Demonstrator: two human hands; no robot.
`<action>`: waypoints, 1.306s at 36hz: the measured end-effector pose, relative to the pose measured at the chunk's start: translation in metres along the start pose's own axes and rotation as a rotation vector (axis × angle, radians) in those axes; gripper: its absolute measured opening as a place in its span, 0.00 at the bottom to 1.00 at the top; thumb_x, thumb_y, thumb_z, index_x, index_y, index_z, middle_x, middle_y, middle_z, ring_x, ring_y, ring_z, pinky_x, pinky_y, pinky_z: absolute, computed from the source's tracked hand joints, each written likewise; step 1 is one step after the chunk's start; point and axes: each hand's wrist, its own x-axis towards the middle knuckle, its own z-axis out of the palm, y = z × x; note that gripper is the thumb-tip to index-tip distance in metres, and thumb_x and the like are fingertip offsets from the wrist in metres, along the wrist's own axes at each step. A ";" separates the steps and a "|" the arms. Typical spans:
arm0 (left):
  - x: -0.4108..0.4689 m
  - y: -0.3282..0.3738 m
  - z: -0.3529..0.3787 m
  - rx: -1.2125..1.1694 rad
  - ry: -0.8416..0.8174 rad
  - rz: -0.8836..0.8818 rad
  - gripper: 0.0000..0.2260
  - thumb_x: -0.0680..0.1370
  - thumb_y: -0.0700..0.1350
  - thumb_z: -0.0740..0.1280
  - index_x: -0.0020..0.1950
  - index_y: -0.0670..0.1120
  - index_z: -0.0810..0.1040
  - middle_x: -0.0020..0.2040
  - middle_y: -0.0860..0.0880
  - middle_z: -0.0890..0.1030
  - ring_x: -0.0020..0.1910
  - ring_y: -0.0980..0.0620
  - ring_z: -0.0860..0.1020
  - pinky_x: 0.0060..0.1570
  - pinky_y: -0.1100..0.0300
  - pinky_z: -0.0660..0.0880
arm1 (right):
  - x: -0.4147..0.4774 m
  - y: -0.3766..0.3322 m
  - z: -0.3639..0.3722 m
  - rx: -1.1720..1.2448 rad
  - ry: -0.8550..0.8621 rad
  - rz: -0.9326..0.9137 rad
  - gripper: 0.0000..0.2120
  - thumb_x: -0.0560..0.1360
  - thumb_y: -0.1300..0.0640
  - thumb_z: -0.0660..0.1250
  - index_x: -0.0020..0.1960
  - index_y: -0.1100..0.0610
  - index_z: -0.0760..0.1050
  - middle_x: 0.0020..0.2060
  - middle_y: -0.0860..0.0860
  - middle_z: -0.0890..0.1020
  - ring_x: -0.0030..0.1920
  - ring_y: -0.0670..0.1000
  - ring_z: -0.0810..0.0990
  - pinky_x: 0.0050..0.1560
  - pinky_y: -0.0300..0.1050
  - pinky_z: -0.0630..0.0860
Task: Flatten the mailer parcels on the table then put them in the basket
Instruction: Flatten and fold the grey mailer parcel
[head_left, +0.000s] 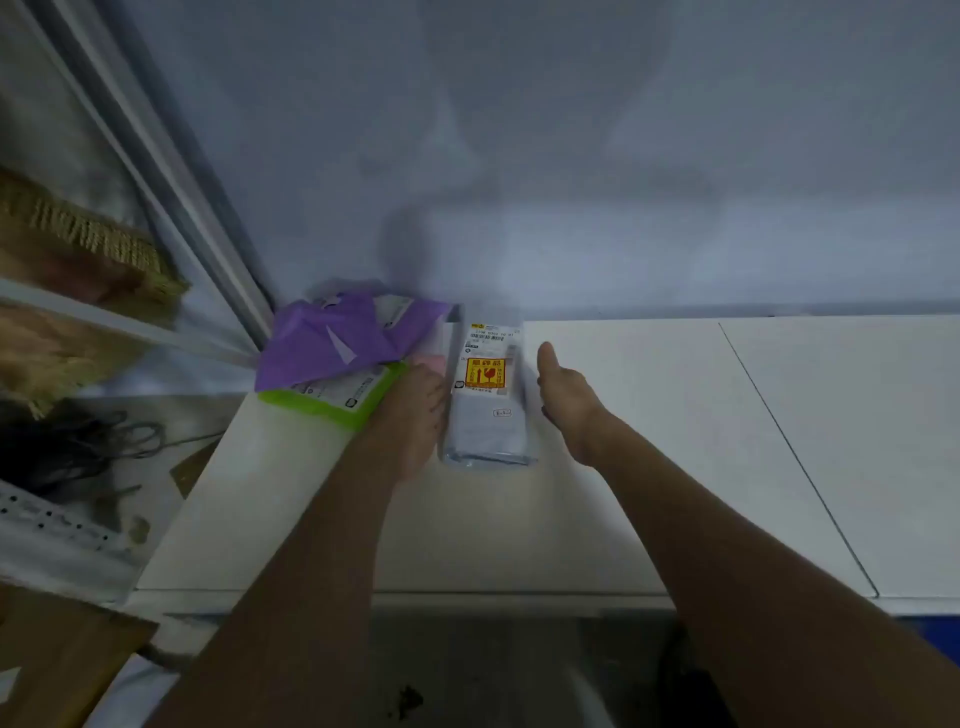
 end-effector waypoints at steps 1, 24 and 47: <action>0.000 0.002 0.001 0.007 -0.027 -0.003 0.14 0.83 0.48 0.53 0.59 0.42 0.73 0.54 0.49 0.78 0.63 0.54 0.73 0.53 0.64 0.71 | 0.005 0.000 0.000 0.042 0.005 0.016 0.32 0.81 0.38 0.45 0.73 0.60 0.64 0.68 0.54 0.72 0.63 0.54 0.71 0.64 0.46 0.66; -0.026 0.003 0.028 0.100 -0.042 -0.043 0.19 0.82 0.54 0.51 0.48 0.46 0.77 0.48 0.49 0.81 0.47 0.54 0.79 0.40 0.60 0.74 | 0.003 0.019 -0.006 0.247 -0.208 0.023 0.26 0.82 0.38 0.44 0.57 0.53 0.74 0.53 0.50 0.80 0.53 0.48 0.79 0.49 0.37 0.73; -0.110 -0.016 0.080 0.144 -0.298 -0.001 0.16 0.80 0.43 0.50 0.55 0.47 0.77 0.56 0.52 0.80 0.57 0.55 0.76 0.61 0.60 0.68 | -0.108 0.044 -0.084 0.300 -0.208 -0.115 0.22 0.81 0.38 0.45 0.52 0.47 0.75 0.53 0.44 0.79 0.59 0.45 0.76 0.62 0.41 0.69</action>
